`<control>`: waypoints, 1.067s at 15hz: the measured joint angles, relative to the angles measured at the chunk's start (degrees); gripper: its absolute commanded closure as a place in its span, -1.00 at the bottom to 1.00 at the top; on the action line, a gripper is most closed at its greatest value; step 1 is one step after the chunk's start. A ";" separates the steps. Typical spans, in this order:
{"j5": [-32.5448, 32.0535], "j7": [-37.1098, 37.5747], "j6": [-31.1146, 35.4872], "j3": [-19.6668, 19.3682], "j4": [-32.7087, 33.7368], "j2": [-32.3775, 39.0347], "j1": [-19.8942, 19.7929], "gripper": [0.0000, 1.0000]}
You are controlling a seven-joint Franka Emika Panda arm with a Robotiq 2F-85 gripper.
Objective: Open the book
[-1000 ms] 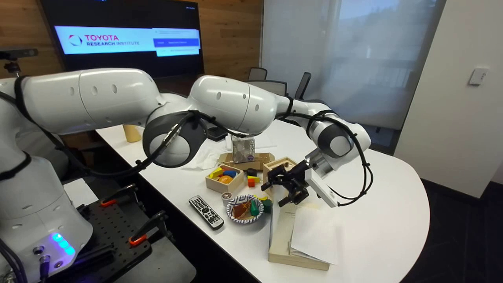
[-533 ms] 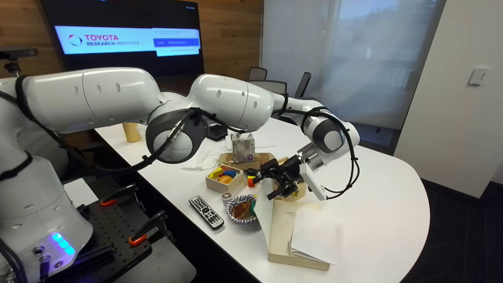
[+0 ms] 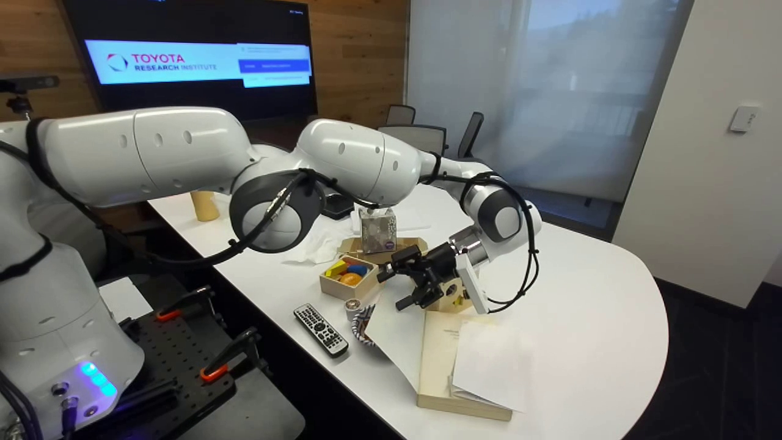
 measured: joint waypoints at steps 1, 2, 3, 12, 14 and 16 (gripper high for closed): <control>0.00 0.00 -0.01 0.00 -0.77 0.10 0.11 -1.00; 0.00 0.05 0.00 0.00 -1.53 0.21 0.17 -1.00; 0.02 0.10 0.02 0.00 -2.31 0.35 0.20 -1.00; 2.41 1.64 6.50 0.04 -11.08 1.07 2.76 -1.00; 3.29 2.86 10.99 0.04 -12.91 1.23 3.03 -1.00; 3.85 4.24 15.93 0.01 -14.37 1.32 3.04 -1.00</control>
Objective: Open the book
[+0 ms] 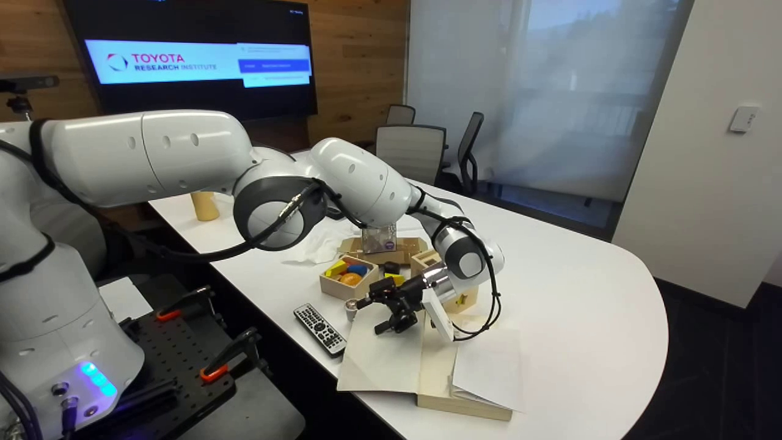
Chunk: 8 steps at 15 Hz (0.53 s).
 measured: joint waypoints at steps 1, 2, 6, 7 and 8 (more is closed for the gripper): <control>0.09 0.73 2.49 -0.04 -0.49 0.00 0.00 -1.00; 0.13 1.62 3.80 -0.06 -0.68 -0.03 0.00 -1.00; 0.68 3.70 5.02 -0.06 -0.67 -0.39 -0.01 -1.00; 0.81 3.71 5.05 -0.06 -0.62 -0.45 -0.02 -1.00; 0.87 3.71 5.05 -0.06 -0.45 -0.50 -0.02 -1.00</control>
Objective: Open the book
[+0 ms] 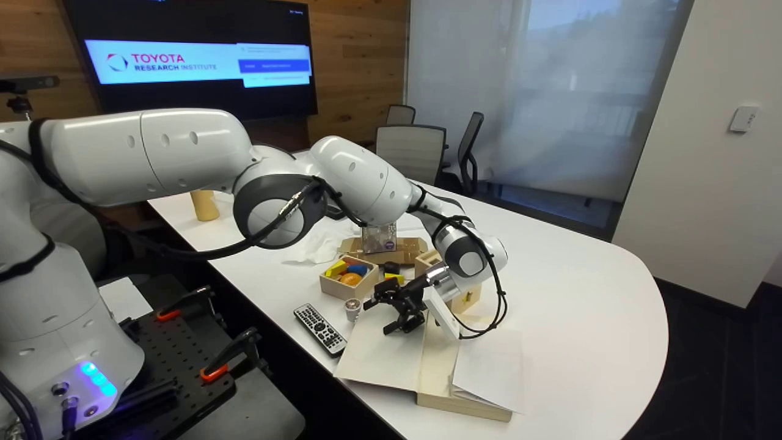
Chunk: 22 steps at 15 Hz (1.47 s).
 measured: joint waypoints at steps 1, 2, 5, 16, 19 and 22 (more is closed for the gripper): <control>0.00 0.00 0.01 0.00 0.29 -0.08 0.00 -1.00; 0.00 0.00 0.19 0.00 0.54 -0.30 0.00 -1.00; -0.11 0.66 2.01 -0.11 0.62 -1.91 0.02 -1.00; -0.14 14.77 24.38 -2.26 -2.40 -10.28 0.38 -1.00; -0.14 19.35 30.07 -3.10 -5.82 -13.12 0.57 -1.00; -0.14 21.63 34.02 -3.41 -10.28 -16.00 0.72 -1.00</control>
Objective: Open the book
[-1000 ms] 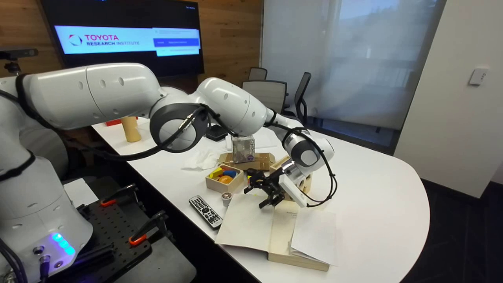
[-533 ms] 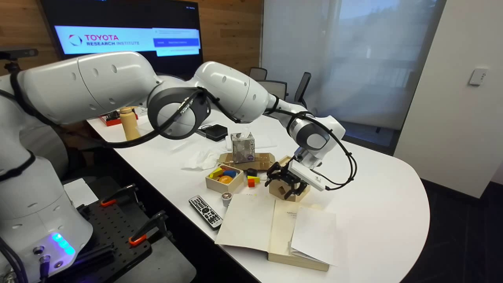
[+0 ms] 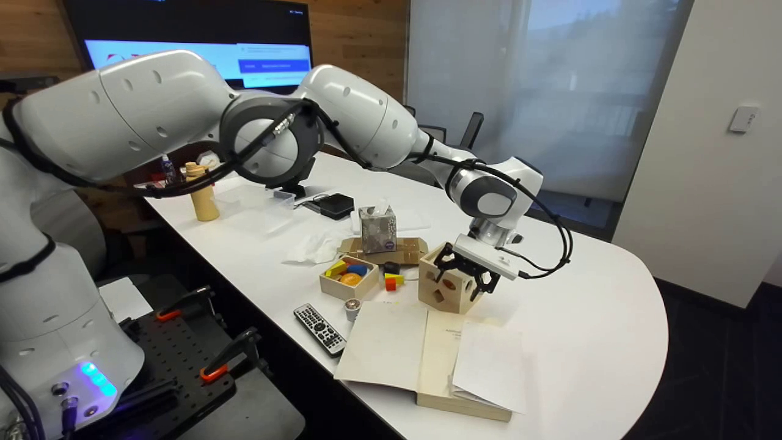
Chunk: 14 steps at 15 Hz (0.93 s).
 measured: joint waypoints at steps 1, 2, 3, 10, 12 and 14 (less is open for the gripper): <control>0.00 0.38 1.20 -0.04 -1.74 -1.02 0.06 -1.00; 0.00 0.79 2.35 -0.05 -3.47 -2.00 0.12 -1.00; 0.00 0.93 3.44 -0.06 -5.33 -3.05 0.18 -1.00; 0.00 0.99 10.46 -0.25 -18.68 -10.42 0.84 -1.00; 0.00 0.99 12.34 -0.25 -22.28 -12.45 0.90 -1.00; 0.00 0.99 14.14 -0.30 -25.53 -14.39 0.92 -1.00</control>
